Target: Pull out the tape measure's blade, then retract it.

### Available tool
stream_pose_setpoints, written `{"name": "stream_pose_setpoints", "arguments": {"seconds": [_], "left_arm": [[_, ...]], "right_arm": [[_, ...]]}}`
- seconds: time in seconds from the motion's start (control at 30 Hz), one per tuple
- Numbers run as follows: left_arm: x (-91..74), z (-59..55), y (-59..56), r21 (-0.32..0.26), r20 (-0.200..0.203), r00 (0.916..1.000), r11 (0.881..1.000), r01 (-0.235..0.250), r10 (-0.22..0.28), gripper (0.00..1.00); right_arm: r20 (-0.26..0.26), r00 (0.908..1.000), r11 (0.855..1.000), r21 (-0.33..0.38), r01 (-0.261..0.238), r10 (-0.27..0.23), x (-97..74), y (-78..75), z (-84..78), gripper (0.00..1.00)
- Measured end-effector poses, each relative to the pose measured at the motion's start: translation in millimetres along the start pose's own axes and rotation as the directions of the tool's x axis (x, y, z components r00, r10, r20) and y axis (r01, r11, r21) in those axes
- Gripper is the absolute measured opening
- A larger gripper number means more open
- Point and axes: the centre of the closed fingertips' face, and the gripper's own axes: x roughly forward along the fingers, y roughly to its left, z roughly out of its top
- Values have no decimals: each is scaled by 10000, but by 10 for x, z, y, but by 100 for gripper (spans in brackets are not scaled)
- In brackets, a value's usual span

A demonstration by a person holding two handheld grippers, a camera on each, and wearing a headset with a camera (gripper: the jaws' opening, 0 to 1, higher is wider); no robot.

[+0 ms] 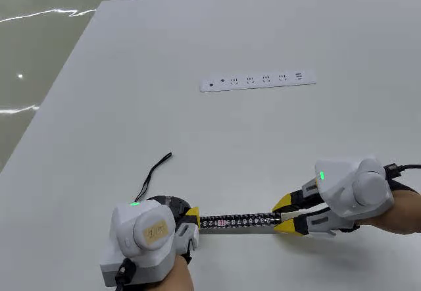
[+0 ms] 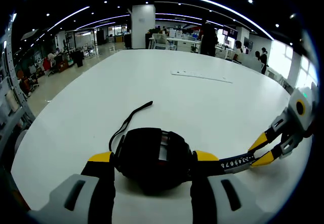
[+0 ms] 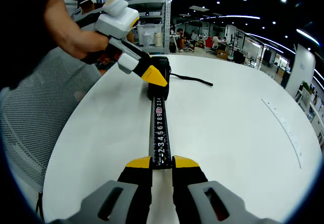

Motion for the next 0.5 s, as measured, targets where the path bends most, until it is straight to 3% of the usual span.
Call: {"name": "stream_pose_setpoints", "arguments": {"seconds": [0.5], "left_arm": [[0, -15, -3, 92, -33, 10000, 10000, 12, -12, 56]], "right_arm": [[-4, 10000, 10000, 9, -14, 14, 54, 12, 13, 14]]}}
